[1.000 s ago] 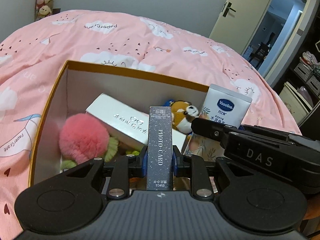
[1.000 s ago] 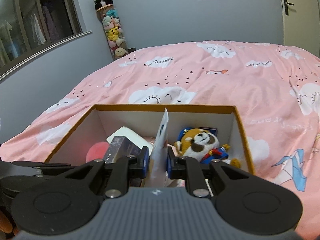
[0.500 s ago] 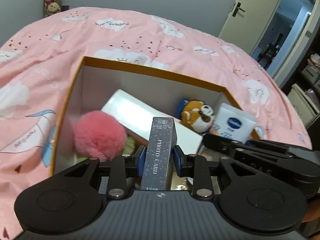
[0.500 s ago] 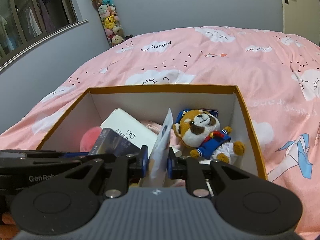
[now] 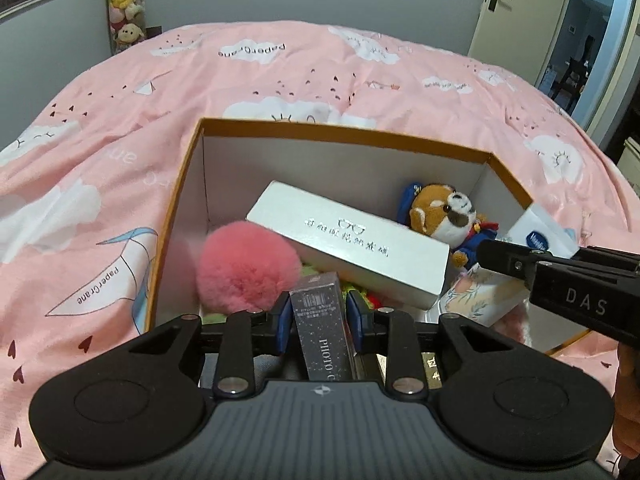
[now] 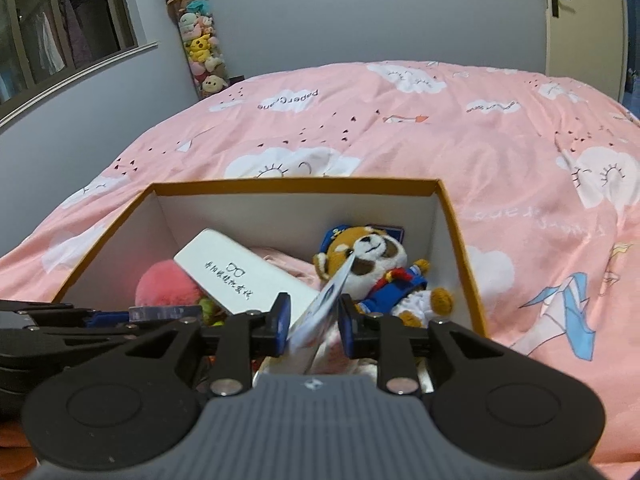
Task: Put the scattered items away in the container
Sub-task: 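Lower both items into the box and open both grippers, then move the left gripper to the pink card while the right moves to the round mirror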
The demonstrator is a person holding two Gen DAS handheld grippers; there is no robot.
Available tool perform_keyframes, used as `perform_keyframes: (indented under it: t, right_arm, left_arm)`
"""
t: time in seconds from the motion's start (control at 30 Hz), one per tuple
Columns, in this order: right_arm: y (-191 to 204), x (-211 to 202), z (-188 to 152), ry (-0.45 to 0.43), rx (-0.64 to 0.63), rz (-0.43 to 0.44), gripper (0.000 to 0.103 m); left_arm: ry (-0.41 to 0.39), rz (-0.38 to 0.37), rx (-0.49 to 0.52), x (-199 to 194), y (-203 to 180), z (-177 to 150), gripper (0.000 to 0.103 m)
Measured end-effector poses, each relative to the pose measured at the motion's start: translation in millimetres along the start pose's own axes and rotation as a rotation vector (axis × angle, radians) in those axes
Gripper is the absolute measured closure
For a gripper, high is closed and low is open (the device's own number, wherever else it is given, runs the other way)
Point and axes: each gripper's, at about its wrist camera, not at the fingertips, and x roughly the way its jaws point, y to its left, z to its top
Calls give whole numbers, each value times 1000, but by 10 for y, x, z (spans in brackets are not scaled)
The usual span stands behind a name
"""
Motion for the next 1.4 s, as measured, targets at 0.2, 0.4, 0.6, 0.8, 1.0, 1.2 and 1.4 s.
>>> perform_keyframes:
  t: [0.2, 0.4, 0.6, 0.8, 1.0, 1.2, 1.4]
  right_arm:
    - [-58, -77, 50, -34, 3, -35, 70]
    - [-79, -204, 72, -78, -8, -70, 69]
    - [-77, -427, 71, -144, -28, -105, 64]
    - [-74, -674, 17, -179, -25, -103, 63]
    - [-64, -977, -166, -194, -15, -79, 57]
    - [-47, -1161, -461, -162, -31, -80, 54]
    - [-82, -1210, -724, -84, -15, -62, 44]
  left_arm:
    - [-35, -15, -8, -99, 40, 33, 70]
    - [-78, -28, 0, -226, 67, 47, 70]
    - [-119, -27, 1, -388, 107, 73, 70]
    - [-157, -45, 20, -603, 95, 62, 70]
    - [-203, -79, 52, -906, 22, -52, 70]
    - [-199, -112, 85, -1110, -46, -270, 70]
    - [-135, -139, 127, -1155, -114, -471, 70]
